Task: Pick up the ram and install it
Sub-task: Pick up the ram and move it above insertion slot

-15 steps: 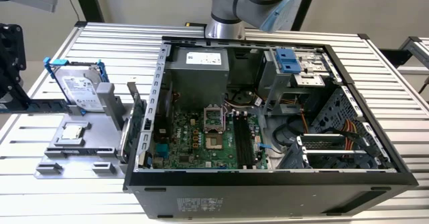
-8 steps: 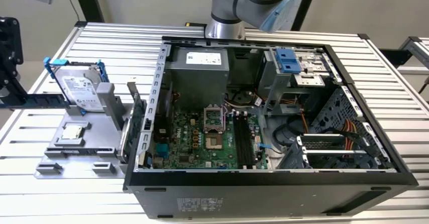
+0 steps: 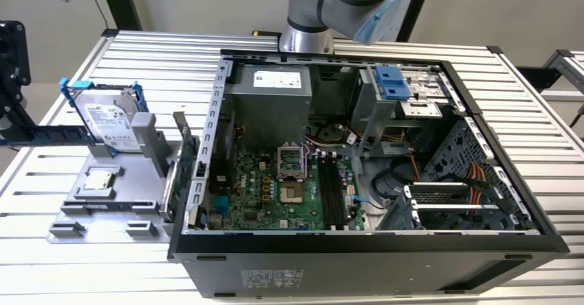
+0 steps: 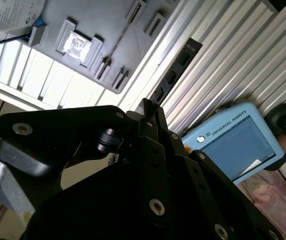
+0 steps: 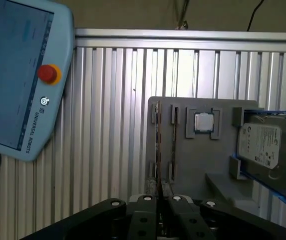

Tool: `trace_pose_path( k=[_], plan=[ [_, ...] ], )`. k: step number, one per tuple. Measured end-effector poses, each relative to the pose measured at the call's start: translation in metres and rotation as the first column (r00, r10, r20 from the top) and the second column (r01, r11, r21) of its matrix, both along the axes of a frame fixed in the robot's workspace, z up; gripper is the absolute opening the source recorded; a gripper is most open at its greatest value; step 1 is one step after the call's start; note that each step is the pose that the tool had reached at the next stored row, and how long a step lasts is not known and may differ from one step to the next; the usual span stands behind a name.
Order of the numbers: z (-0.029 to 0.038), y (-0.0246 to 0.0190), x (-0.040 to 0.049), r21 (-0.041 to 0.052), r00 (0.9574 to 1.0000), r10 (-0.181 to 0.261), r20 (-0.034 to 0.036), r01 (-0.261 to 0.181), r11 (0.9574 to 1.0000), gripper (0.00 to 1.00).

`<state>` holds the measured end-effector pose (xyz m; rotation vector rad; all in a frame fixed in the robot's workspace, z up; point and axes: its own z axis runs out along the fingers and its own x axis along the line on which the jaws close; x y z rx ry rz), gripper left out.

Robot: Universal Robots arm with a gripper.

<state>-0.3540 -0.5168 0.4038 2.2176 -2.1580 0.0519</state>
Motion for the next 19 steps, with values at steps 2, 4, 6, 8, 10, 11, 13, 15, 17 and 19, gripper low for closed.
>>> trace_pose_path(
  k=[2,4,6,8,10,11,13,15,17,19],
  plan=[
    [-0.0002,0.0000,0.0037,0.0003,1.0000,0.000,0.0002,0.000,1.0000,0.00],
    [-0.0002,-0.0001,0.0080,0.0002,1.0000,0.000,-0.0001,0.000,1.0000,0.00],
    [-0.0002,-0.0001,0.0119,0.0003,1.0000,0.000,-0.0004,0.000,1.0000,0.00],
    [-0.0002,-0.0001,0.0152,0.0003,1.0000,0.000,-0.0008,0.000,1.0000,0.00],
    [-0.0002,-0.0001,0.0184,0.0003,1.0000,0.000,-0.0011,0.000,1.0000,0.00],
    [-0.0002,-0.0001,0.0197,0.0002,1.0000,0.000,-0.0014,0.000,1.0000,0.00],
    [-0.0002,0.0000,0.0202,0.0003,1.0000,0.000,-0.0014,0.000,1.0000,0.00],
    [-0.0002,-0.0001,0.0203,0.0003,1.0000,0.000,-0.0015,0.000,1.0000,0.00],
    [-0.0002,-0.0001,0.0206,0.0003,1.0000,0.000,-0.0015,0.000,1.0000,0.00],
    [-0.0001,-0.0001,0.0228,0.0002,1.0000,0.000,-0.0015,0.000,1.0000,0.00]
  ],
)
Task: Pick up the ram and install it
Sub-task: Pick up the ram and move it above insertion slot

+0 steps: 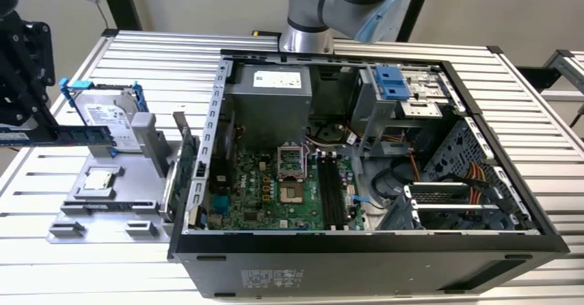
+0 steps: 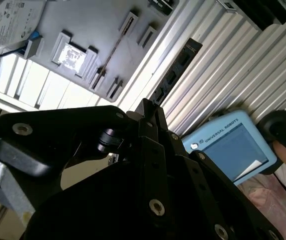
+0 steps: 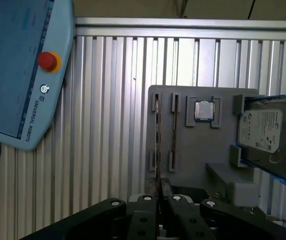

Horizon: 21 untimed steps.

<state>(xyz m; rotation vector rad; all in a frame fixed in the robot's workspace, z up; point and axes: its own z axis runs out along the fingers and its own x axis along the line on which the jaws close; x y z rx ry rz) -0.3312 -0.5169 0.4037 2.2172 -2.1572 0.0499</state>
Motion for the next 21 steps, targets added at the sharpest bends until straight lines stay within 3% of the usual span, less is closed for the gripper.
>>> trace_pose_path(
  k=[21],
  plan=[
    [-0.0001,0.0000,0.0266,0.0001,1.0000,0.000,-0.0001,0.000,1.0000,0.00]
  ],
)
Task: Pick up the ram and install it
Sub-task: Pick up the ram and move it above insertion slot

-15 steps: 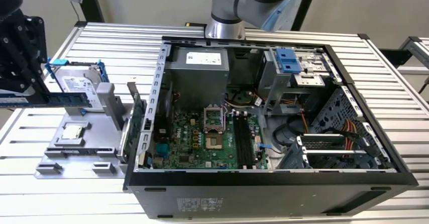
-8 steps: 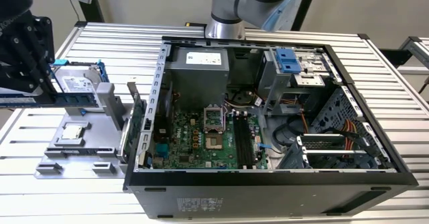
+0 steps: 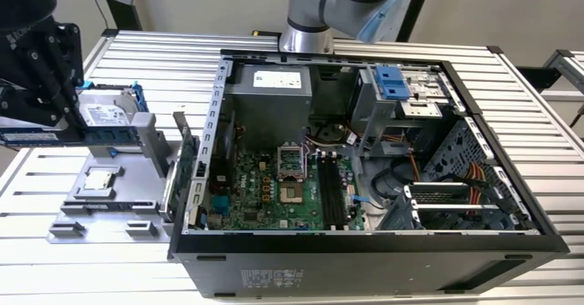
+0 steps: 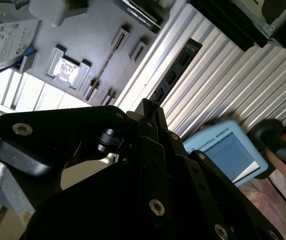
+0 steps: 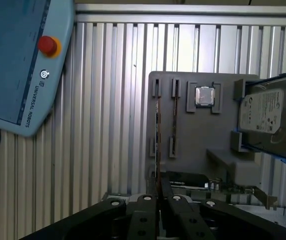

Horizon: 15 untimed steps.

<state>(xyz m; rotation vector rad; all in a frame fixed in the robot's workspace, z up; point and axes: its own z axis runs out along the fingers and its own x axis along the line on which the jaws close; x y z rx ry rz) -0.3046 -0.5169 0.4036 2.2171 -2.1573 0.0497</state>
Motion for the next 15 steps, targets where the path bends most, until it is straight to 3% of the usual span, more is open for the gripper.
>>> trace_pose_path(
  k=[15],
  plan=[
    [0.0000,0.0000,0.0196,0.0000,1.0000,0.000,-0.0005,0.000,1.0000,0.00]
  ],
)
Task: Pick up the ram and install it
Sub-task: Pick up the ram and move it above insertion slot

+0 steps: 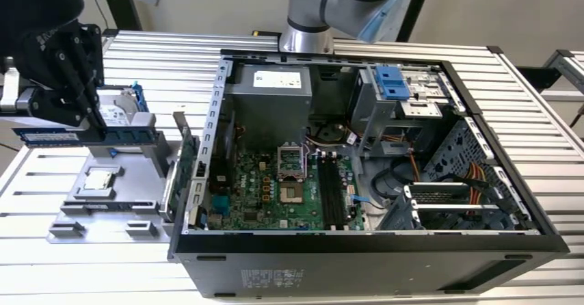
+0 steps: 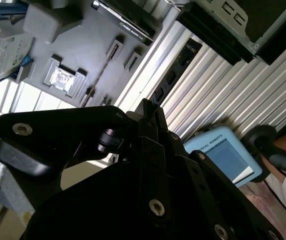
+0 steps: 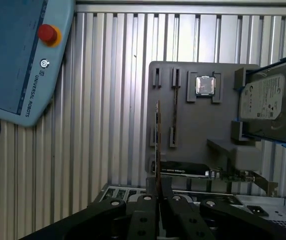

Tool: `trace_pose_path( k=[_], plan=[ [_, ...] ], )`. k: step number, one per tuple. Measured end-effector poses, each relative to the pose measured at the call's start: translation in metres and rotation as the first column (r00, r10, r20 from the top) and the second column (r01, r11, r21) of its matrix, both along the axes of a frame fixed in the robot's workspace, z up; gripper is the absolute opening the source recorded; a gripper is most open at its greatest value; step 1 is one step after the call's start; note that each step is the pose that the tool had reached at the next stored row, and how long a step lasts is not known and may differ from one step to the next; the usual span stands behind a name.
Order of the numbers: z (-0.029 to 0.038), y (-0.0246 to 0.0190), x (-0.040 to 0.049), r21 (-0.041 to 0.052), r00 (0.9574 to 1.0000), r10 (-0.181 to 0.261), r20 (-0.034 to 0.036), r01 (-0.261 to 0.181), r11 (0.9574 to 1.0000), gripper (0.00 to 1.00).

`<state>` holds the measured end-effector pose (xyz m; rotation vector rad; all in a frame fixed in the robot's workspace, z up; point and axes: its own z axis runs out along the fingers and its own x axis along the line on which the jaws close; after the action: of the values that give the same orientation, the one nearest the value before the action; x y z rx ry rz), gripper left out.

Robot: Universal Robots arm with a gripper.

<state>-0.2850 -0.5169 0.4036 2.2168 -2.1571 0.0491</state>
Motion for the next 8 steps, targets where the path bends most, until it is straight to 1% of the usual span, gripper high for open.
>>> trace_pose_path(
  k=[8],
  plan=[
    [0.0000,0.0000,0.0101,0.0000,1.0000,0.000,-0.0002,0.000,1.0000,0.00]
  ],
)
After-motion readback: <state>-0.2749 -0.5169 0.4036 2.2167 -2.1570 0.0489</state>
